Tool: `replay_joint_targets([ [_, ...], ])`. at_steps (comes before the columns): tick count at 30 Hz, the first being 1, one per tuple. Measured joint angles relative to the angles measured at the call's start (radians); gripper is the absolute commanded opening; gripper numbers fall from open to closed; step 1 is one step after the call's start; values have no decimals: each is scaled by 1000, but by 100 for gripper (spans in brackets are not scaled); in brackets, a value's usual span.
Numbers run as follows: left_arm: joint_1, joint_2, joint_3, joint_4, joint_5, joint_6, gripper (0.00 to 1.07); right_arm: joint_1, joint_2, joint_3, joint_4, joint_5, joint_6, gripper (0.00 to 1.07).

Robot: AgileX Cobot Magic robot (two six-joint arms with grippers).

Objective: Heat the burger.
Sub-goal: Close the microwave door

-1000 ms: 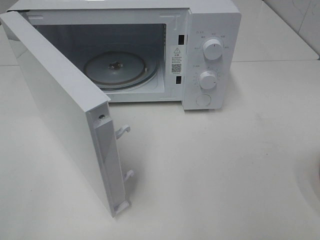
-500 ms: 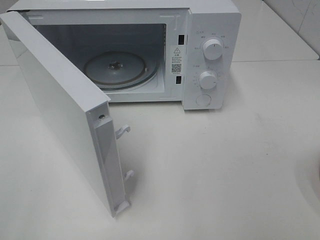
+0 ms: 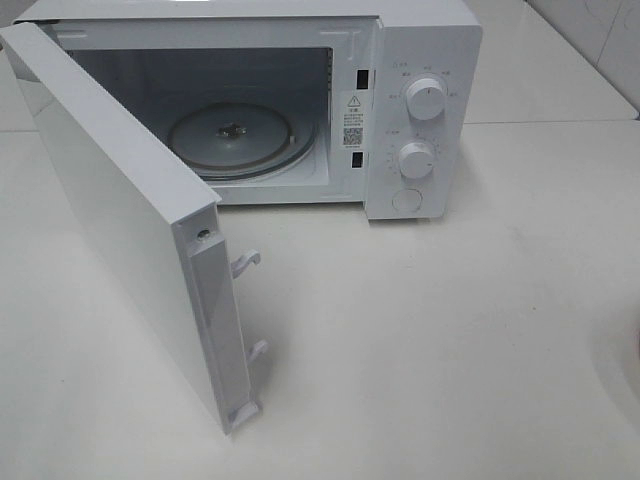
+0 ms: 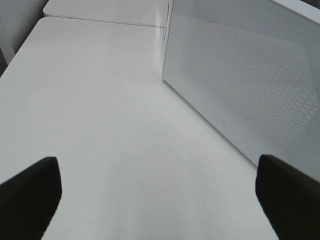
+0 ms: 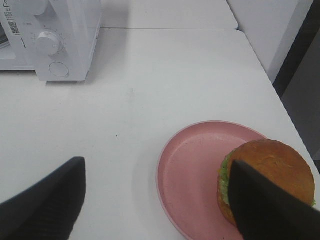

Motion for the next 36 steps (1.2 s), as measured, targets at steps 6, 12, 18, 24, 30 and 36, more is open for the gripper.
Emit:
replay_joint_targets([
  [6, 0, 0, 0, 0, 0, 0, 98, 0, 0, 0, 0, 0, 0, 76],
  [12, 0, 0, 0, 0, 0, 0, 98, 0, 0, 0, 0, 0, 0, 76],
  [18, 0, 0, 0, 0, 0, 0, 98, 0, 0, 0, 2, 0, 0, 76],
  [24, 0, 0, 0, 0, 0, 0, 98, 0, 0, 0, 3, 0, 0, 76],
  [30, 0, 0, 0, -12, 0, 0, 98, 0, 0, 0, 3, 0, 0, 76],
  [36, 0, 0, -16, -52, -74, 0, 87, 0, 0, 0, 3, 0, 0, 76],
])
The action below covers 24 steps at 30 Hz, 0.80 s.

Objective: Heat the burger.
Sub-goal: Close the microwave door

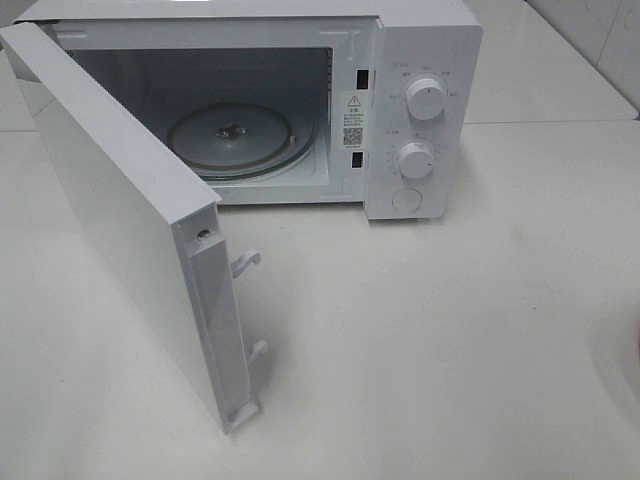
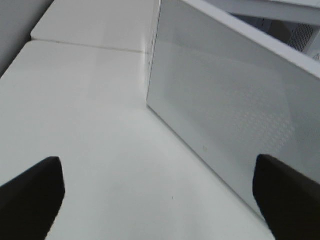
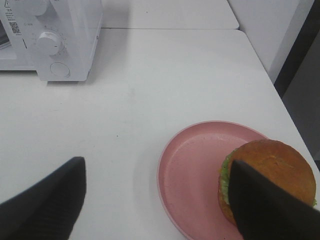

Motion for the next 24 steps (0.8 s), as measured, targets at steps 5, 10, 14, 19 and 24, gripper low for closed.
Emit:
replay_joint_targets([
  [5, 0, 19, 0, 0, -121, 0, 49, 0, 0, 0, 0, 0, 0, 76],
  [10, 0, 90, 0, -3, -236, 0, 14, 0, 0, 0, 0, 0, 0, 76],
  [14, 0, 214, 0, -2, -357, 1, 0, 0, 0, 0, 0, 0, 0, 76],
  [19, 0, 356, 32, -2, -549, 7, 0, 0, 0, 0, 0, 0, 0, 76],
  [24, 0, 477, 120, -2, -859, 8, 0, 0, 0, 0, 0, 0, 0, 76],
])
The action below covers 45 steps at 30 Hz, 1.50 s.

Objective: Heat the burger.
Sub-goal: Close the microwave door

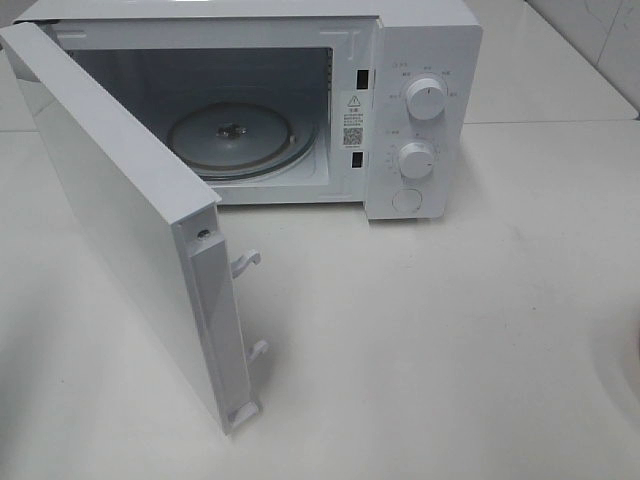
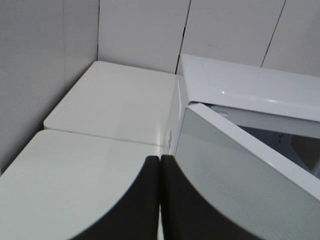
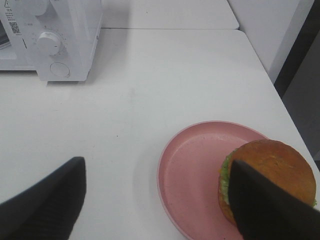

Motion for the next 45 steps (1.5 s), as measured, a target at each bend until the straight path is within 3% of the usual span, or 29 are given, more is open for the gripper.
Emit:
replay_joint_targets([
  [4, 0, 129, 107, 2, -303, 0, 0, 0, 0, 0, 0, 0, 0, 76],
  [10, 0, 283, 156, 10, -505, -1, 0, 0, 0, 0, 0, 0, 0, 76],
  [15, 0, 470, 157, 86, -644, -6, 0, 0, 0, 0, 0, 0, 0, 76],
  [18, 0, 534, 157, 123, -673, -20, 0, 0, 0, 0, 0, 0, 0, 76],
  [23, 0, 669, 157, 248, -777, -125, 0, 0, 0, 0, 0, 0, 0, 76],
  [30, -4, 803, 138, 374, -857, -156, 0, 0, 0, 0, 0, 0, 0, 76],
  [45, -191, 1032, 13, 376, -911, -174, 0, 0, 0, 0, 0, 0, 0, 76],
])
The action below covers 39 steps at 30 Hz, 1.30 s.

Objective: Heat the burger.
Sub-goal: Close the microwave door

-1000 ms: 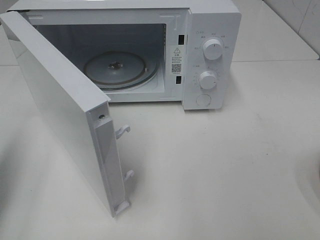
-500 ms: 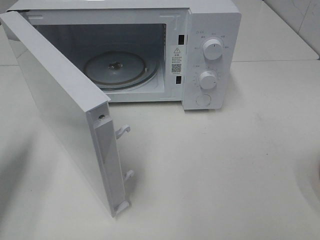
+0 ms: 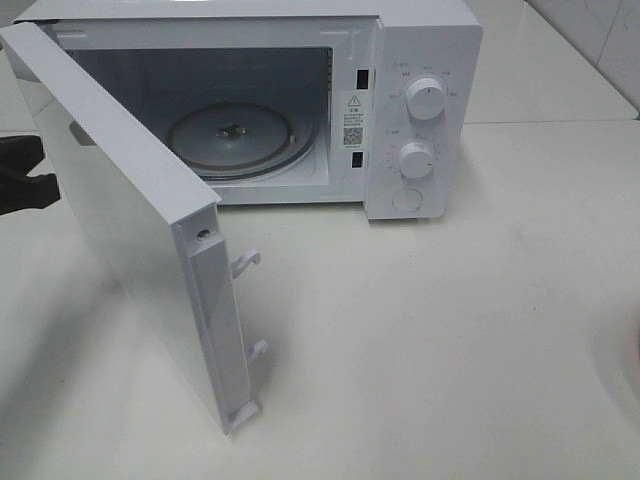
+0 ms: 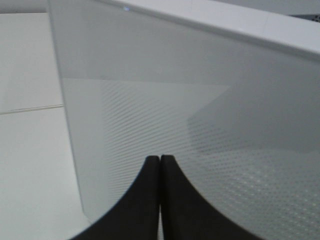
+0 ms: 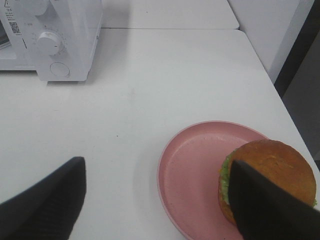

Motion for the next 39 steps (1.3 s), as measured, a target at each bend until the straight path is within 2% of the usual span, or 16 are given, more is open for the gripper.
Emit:
replay_joint_targets([
  [4, -50, 50, -20, -46, -19, 1, 0, 0, 0, 0, 0, 0, 0, 76],
  [19, -198, 174, -160, -64, -31, 2, 0, 0, 0, 0, 0, 0, 0, 76],
  [24, -241, 210, -206, -90, -26, 25, 0, 0, 0, 0, 0, -1, 0, 76],
  [27, -279, 236, -249, -103, -1, 47, 0, 0, 0, 0, 0, -1, 0, 76],
  [29, -316, 279, -310, -115, 25, 67, 0, 0, 0, 0, 0, -1, 0, 76],
  [39, -377, 366, -455, -144, 85, 72, 0, 0, 0, 0, 0, -1, 0, 76],
])
